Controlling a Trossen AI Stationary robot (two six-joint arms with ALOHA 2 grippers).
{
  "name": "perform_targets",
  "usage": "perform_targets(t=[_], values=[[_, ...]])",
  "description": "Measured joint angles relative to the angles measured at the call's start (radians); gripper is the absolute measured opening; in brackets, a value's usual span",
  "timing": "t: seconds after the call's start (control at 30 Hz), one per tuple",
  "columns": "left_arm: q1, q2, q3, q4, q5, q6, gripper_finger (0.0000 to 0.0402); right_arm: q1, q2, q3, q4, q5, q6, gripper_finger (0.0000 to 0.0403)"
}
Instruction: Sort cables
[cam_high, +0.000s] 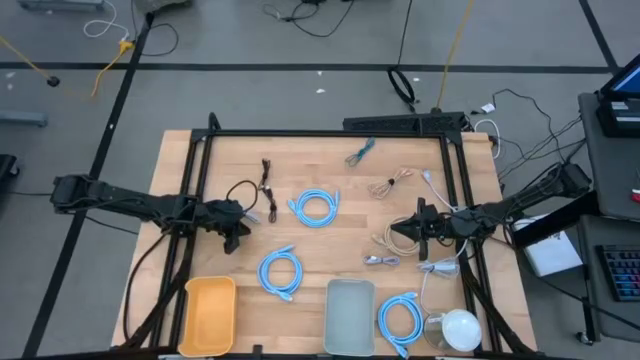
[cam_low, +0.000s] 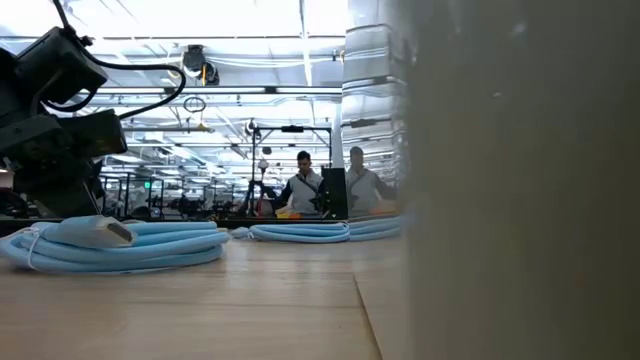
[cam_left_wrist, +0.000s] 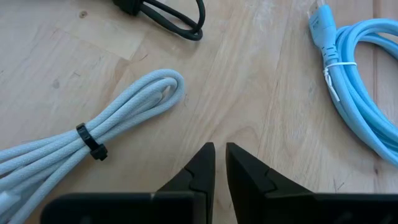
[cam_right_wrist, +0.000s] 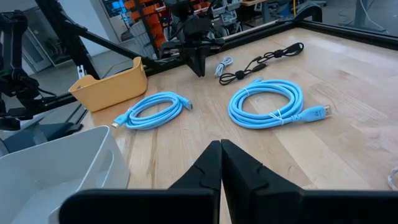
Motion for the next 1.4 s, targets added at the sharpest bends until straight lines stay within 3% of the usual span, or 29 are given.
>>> perform_targets(t=[0.4,0.67,0.87,1.07,1.4], values=[[0.000,0.000,0.000,0.000,0.000,0.000,0.0042,0.000,0.001,0.000,0.025,0.002,0.003,0.0000],[0.000,0.000,0.000,0.000,0.000,0.000,0.0042,0.000,0.006,0.000,0.517,0.099,0.210,0.0000],[0.000,0.000,0.000,0.000,0.000,0.000,0.0042,0.000,0.009,0.000,0.808,0.100,0.216,0.0001],[0.000,0.000,0.000,0.001,0.000,0.000,0.0042,0.000,0.009,0.000,0.847,0.028,0.257,0.0003],[0.000,0.000,0.000,0.002,0.000,-0.002,0.0042,0.000,0.025,0.000,0.838,0.086,0.085,0.0004]])
